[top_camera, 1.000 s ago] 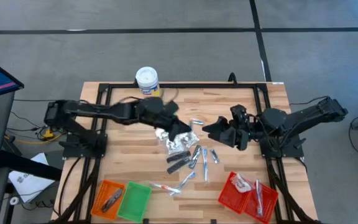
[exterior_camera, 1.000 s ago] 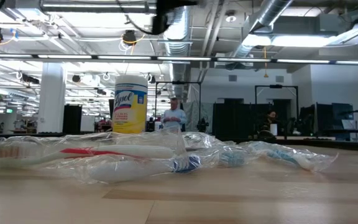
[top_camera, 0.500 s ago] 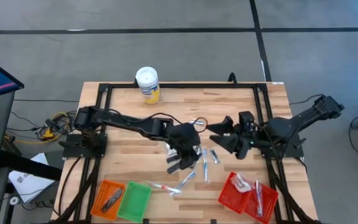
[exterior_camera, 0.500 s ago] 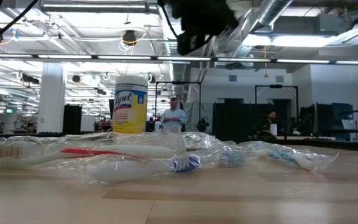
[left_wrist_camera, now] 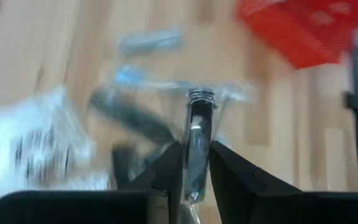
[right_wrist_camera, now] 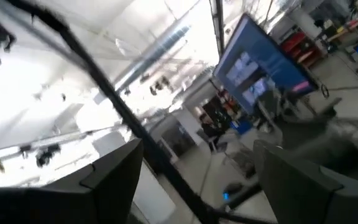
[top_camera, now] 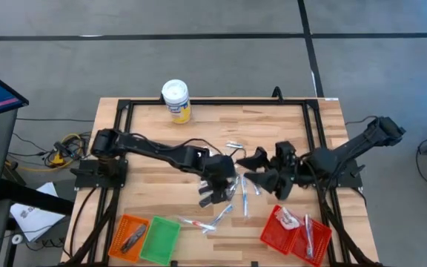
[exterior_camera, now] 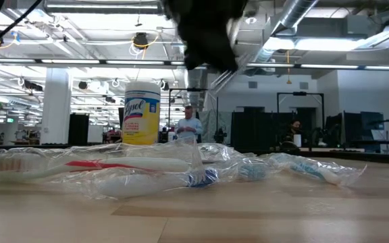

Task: Pick & Place Travel size toiletries
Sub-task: Put the nail cutter into the green basket

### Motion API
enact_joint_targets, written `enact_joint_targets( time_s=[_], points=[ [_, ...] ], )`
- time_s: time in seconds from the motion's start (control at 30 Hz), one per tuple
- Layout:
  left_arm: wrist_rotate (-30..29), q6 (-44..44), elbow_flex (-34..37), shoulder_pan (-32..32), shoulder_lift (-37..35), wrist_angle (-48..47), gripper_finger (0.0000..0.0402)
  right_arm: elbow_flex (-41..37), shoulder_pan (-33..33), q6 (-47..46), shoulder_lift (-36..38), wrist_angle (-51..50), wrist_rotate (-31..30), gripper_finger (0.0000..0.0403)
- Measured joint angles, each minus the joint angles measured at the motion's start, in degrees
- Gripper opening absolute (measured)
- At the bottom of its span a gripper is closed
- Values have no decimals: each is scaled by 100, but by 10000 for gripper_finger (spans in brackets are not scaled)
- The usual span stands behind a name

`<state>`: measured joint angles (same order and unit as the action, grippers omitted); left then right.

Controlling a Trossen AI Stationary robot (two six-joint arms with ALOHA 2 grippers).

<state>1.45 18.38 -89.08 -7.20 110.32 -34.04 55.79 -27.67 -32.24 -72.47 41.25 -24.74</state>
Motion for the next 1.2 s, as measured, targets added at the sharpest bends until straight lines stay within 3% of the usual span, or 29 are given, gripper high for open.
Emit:
enact_joint_targets(
  time_s=[0.07,0.23,0.5,0.67,0.97,1.2],
  points=[
    [-194,379,54,127,89,84,81,4,70,-59,9,54,27,297],
    [-930,-95,68,724,153,41,101,0,54,172,7,333,118,297],
    [-339,-154,70,1792,153,130,162,2,69,539,4,739,370,297],
    [-205,-534,-65,1889,310,771,189,2,94,539,4,724,373,297],
    [-252,-1164,-1469,1809,1681,117,225,4,206,568,195,476,813,297],
    [-455,-1666,-1676,1911,2015,-13,246,4,-23,658,359,172,836,297]
  ],
)
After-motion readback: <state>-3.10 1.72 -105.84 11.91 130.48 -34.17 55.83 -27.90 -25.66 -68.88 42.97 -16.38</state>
